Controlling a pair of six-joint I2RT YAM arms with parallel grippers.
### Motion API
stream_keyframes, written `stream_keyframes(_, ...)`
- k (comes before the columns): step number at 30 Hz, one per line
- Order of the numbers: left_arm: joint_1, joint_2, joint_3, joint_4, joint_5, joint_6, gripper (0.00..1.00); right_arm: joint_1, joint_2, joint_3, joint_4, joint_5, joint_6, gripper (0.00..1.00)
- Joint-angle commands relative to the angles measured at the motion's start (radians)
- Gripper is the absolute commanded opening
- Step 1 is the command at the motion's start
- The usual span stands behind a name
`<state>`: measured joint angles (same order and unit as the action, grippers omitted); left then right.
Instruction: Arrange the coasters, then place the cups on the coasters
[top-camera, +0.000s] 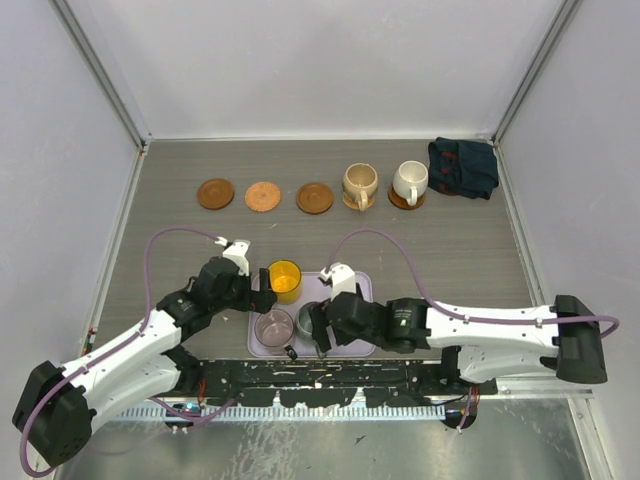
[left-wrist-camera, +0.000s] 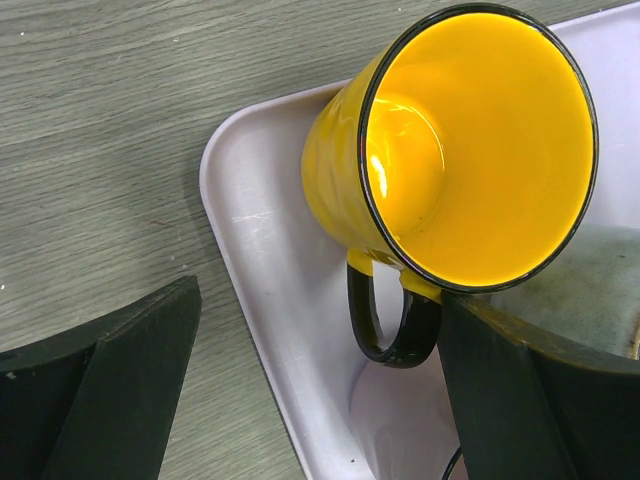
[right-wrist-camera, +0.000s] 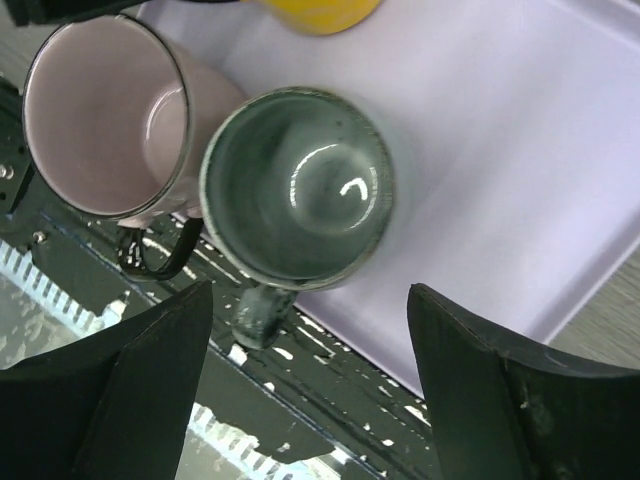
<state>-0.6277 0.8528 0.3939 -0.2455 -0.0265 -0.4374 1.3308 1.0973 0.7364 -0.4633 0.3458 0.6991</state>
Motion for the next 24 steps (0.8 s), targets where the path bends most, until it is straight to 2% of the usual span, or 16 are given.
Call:
stream_keyframes(1, 0.006, -0.016, 0.016, 0.022, -0.014, -0.014, 0.98, 0.062, 0.076, 0.091, -0.011, 0.032, 0.044, 0.83)
stream_keyframes(6, 0.005, -0.017, 0.014, 0.019, -0.002, -0.012, 0.98, 0.125, 0.149, 0.136, -0.048, 0.08, 0.108, 0.83)
stream_keyframes(14, 0.005, -0.048, -0.006, 0.018, 0.006, -0.021, 0.98, 0.142, 0.221, 0.118, -0.076, 0.076, 0.193, 0.8)
stream_keyframes(16, 0.006, -0.056, -0.015, 0.019, 0.005, -0.027, 0.98, 0.142, 0.237, 0.109, -0.087, 0.084, 0.209, 0.77)
stream_keyframes(24, 0.006, -0.083, -0.039, 0.019, 0.007, -0.044, 0.98, 0.143, 0.297, 0.115, -0.109, 0.125, 0.235, 0.53)
